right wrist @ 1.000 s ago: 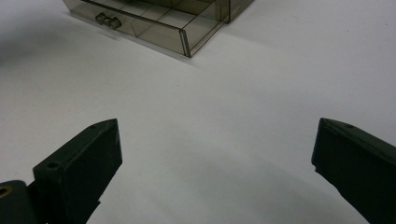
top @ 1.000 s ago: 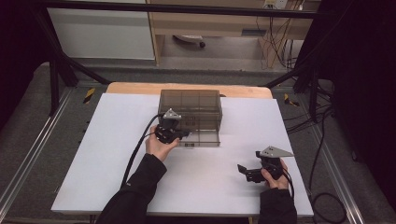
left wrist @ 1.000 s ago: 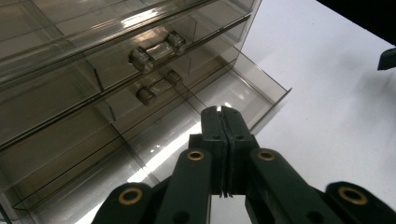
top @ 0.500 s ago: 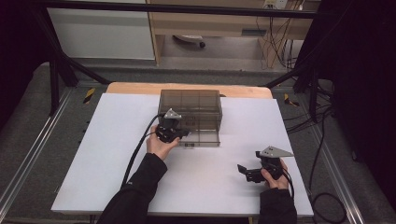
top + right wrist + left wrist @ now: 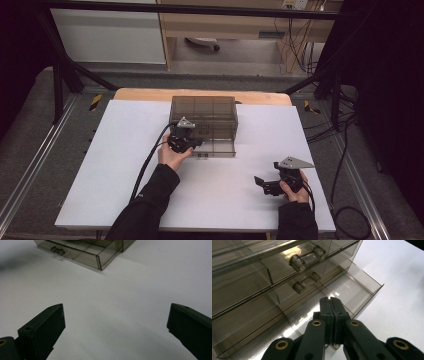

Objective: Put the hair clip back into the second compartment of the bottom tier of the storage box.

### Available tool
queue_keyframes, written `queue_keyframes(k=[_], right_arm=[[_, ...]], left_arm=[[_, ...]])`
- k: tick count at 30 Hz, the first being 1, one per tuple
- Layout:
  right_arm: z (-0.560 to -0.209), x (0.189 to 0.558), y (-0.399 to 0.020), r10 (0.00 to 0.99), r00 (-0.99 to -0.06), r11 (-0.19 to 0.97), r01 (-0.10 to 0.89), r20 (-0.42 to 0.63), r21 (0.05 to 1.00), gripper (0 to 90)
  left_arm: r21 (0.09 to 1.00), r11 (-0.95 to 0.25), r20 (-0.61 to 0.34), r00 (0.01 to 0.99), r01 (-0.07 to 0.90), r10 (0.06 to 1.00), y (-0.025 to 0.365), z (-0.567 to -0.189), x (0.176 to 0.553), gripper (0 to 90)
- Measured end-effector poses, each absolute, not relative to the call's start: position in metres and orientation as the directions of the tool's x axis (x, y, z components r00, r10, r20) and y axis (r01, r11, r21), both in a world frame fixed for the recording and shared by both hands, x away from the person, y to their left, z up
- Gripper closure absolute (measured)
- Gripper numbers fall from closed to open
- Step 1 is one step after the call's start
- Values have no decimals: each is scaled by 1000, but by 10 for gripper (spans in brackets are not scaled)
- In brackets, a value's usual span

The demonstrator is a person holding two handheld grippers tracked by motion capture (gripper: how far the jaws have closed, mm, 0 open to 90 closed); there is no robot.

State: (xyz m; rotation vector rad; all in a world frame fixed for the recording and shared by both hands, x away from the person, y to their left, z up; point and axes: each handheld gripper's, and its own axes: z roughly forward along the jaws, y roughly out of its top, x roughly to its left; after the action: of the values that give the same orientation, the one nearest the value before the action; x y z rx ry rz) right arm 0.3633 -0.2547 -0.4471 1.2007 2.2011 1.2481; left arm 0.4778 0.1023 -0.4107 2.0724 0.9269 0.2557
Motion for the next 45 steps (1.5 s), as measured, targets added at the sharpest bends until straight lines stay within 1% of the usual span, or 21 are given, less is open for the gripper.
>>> queue_keyframes(k=[18,37,41,45], right_arm=[[-447,363,-255,804,-584,257,505,107,824,21],[-447,363,-255,805,-583,256,505,107,824,21],[-447,363,-255,804,-585,259,505,106,823,21],[-447,363,-255,804,-585,259,505,105,824,22]], left_arm=[[739,-406,-128,703,538,700,101,-423,481,886],[721,-415,-139,703,555,697,100,-429,483,883],[732,-403,-140,701,549,699,101,-427,482,871],[739,-395,-144,701,546,699,103,-423,481,824]])
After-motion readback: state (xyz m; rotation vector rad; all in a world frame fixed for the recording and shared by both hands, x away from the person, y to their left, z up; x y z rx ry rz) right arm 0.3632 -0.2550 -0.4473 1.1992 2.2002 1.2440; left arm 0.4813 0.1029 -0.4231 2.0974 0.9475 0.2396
